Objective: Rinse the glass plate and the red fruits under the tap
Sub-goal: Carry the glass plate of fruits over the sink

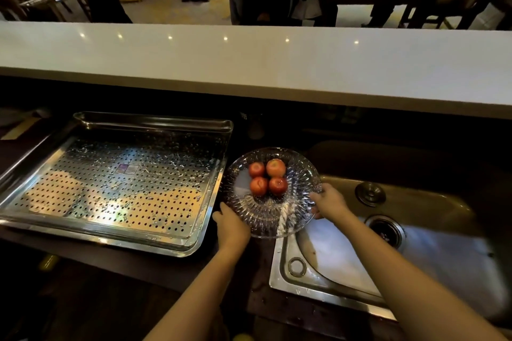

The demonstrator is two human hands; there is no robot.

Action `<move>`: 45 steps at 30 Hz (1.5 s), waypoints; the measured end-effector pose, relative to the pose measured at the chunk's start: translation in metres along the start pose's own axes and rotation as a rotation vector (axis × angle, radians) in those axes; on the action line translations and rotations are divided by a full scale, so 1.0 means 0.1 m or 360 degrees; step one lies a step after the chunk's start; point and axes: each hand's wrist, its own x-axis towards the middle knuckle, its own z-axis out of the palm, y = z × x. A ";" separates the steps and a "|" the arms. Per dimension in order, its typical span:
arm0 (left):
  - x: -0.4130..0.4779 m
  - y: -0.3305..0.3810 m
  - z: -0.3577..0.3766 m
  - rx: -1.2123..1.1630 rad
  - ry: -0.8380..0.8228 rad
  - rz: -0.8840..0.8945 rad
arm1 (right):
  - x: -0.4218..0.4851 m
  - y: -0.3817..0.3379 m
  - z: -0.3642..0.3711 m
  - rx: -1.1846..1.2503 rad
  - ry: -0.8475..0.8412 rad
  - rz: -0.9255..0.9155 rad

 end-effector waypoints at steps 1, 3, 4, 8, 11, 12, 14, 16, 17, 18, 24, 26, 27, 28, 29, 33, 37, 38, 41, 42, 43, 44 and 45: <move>0.00 -0.01 0.01 -0.0037 0.0010 0.0007 | 0.02 0.02 0.03 0.0067 0.0032 -0.0002; 0.01 -0.03 0.03 -0.0075 0.0017 -0.0007 | 0.04 0.05 0.08 0.0187 0.0078 -0.0035; 0.01 -0.03 0.03 -0.0087 0.0016 -0.0016 | 0.04 0.06 0.09 0.0230 0.0092 -0.0064; 0.03 -0.03 0.02 -0.0147 -0.0002 -0.0052 | 0.00 0.12 0.13 0.0355 0.0147 -0.0166; 0.03 -0.03 0.02 -0.0127 0.0010 -0.0064 | -0.02 0.14 0.14 0.0442 0.0184 -0.0193; 0.04 -0.03 0.02 -0.0140 0.0017 -0.0065 | -0.03 0.14 0.14 0.0455 0.0194 -0.0204; 0.08 -0.04 0.02 -0.0193 0.0021 -0.0061 | -0.04 0.16 0.12 0.0477 0.0215 -0.0224; 0.13 -0.05 0.02 -0.0277 0.0006 -0.0059 | -0.04 0.19 0.08 0.0474 0.0239 -0.0236; 0.16 -0.04 0.02 -0.0308 0.0002 -0.0058 | -0.05 0.20 0.06 0.0470 0.0247 -0.0244; 0.18 -0.03 0.01 -0.0318 0.0002 -0.0055 | -0.06 0.23 0.03 0.0472 0.0252 -0.0253; 0.28 0.09 -0.01 -0.0290 -0.0022 0.0072 | -0.16 0.40 -0.18 0.0539 0.0273 -0.0274; 0.32 0.17 0.00 -0.0258 -0.0045 0.0123 | -0.21 0.45 -0.28 0.0575 0.0262 -0.0286; 0.33 0.21 0.01 -0.0243 -0.0060 0.0145 | -0.23 0.47 -0.34 0.0592 0.0262 -0.0288; 0.35 0.26 0.03 -0.0228 -0.0077 0.0166 | -0.25 0.50 -0.40 0.0604 0.0264 -0.0290; 0.36 0.31 0.05 -0.0214 -0.0099 0.0189 | -0.27 0.52 -0.47 0.0610 0.0268 -0.0293; 0.36 0.53 0.21 -0.0114 -0.0210 0.0267 | -0.34 0.63 -0.74 0.0579 0.0310 -0.0300; 0.32 0.75 0.45 0.0070 -0.0240 0.0360 | -0.37 0.80 -1.03 0.0499 0.0382 -0.0279; 0.31 0.81 0.53 0.0104 -0.0260 0.0377 | -0.38 0.86 -1.09 0.0480 0.0398 -0.0266; 0.28 0.94 0.76 0.0244 -0.0356 0.0390 | -0.38 1.03 -1.27 0.0394 0.0488 -0.0211; 0.28 0.97 0.85 0.0270 -0.0386 0.0387 | -0.38 1.08 -1.33 0.0370 0.0517 -0.0191; 0.29 1.00 0.94 0.0279 -0.0413 0.0383 | -0.37 1.12 -1.37 0.0354 0.0535 -0.0175; 0.30 1.03 1.03 0.0301 -0.0436 0.0387 | -0.37 1.18 -1.41 0.0347 0.0550 -0.0156; 0.32 1.05 1.13 0.0345 -0.0459 0.0402 | -0.37 1.23 -1.45 0.0344 0.0568 -0.0130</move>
